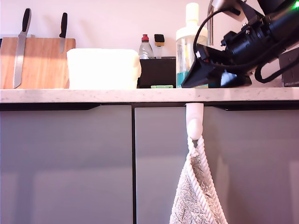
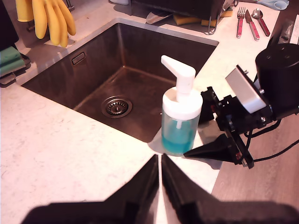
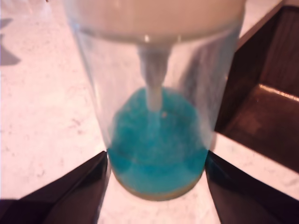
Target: Press the soap dispenser from the top, so some soap is dispensed
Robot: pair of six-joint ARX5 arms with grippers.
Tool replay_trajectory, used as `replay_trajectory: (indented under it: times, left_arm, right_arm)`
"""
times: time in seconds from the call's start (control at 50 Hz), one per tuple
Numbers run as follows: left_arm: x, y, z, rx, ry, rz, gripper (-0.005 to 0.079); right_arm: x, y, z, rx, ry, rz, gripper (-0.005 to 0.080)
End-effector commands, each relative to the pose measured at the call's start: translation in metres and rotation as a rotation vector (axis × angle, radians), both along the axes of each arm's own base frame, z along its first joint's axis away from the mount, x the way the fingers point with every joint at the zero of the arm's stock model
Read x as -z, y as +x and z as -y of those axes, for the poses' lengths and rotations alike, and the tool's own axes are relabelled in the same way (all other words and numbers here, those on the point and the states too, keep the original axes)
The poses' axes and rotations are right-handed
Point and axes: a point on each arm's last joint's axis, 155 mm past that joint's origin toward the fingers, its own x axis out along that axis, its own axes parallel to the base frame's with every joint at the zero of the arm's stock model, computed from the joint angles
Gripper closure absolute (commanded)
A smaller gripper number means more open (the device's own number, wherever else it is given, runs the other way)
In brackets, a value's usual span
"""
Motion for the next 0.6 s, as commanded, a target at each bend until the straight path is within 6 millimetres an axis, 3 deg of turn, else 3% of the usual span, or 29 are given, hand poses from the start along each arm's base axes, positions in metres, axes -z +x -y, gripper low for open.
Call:
replay_trajectory:
  times: [0.0, 0.22, 0.58]
  left_arm:
    - [0.003, 0.002, 0.002, 0.006, 0.002, -0.004, 0.0766]
    - [0.003, 0.001, 0.003, 0.015, -0.003, -0.006, 0.0766]
    - [0.006, -0.004, 0.003, 0.026, -0.001, -0.028, 0.0766]
  right_arm:
    - [-0.016, 0.001, -0.004, -0.004, 0.014, 0.031, 0.0151]
    - [-0.022, -0.005, -0.001, 0.005, 0.006, 0.03, 0.0152]
    - [-0.037, -0.032, 0.012, 0.006, -0.009, 0.0, 0.0152]
